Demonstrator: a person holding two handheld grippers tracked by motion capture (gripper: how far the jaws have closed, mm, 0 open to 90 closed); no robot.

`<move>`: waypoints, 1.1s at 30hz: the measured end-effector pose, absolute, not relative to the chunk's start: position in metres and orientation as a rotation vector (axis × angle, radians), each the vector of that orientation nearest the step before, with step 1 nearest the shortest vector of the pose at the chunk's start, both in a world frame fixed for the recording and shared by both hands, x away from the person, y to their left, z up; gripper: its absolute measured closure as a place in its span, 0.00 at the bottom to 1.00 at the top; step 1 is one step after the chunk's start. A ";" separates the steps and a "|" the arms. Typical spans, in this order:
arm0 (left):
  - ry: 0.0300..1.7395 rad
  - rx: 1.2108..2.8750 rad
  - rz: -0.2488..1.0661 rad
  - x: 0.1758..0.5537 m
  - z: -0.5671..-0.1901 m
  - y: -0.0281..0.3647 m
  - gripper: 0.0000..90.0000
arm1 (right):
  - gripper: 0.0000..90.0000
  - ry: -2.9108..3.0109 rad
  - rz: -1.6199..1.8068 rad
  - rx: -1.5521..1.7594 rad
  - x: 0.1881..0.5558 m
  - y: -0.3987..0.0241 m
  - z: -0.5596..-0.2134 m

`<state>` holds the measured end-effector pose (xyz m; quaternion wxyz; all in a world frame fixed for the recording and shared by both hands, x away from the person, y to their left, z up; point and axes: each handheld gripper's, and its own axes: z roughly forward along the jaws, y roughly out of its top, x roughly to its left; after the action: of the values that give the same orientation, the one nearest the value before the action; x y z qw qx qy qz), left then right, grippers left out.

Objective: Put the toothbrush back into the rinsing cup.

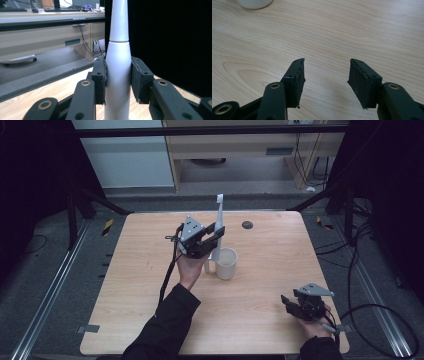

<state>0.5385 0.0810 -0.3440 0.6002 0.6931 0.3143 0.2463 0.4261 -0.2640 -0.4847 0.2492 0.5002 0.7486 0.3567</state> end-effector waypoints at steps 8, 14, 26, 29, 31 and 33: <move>0.730 1.601 0.563 0.548 -0.349 0.072 0.74 | 0.51 2.046 0.973 1.360 0.426 -0.263 -0.485; 0.740 1.610 0.546 0.554 -0.359 0.065 0.74 | 0.51 2.047 0.975 1.353 0.427 -0.262 -0.485; 0.750 1.661 0.521 0.561 -0.379 0.055 0.74 | 0.51 2.045 0.975 1.364 0.426 -0.262 -0.485; 0.756 1.677 0.519 0.562 -0.385 0.054 0.74 | 0.51 2.047 0.972 1.359 0.427 -0.262 -0.485; 0.761 1.686 0.515 0.562 -0.390 0.054 0.74 | 0.51 2.049 0.968 1.358 0.427 -0.262 -0.485; 0.767 1.700 0.511 0.562 -0.395 0.054 0.74 | 0.51 2.048 0.970 1.359 0.427 -0.262 -0.485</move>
<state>0.5623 0.0536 -0.3947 0.5680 0.7236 0.3263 0.2173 0.4265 -0.2618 -0.4853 0.2470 0.4983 0.7510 0.3559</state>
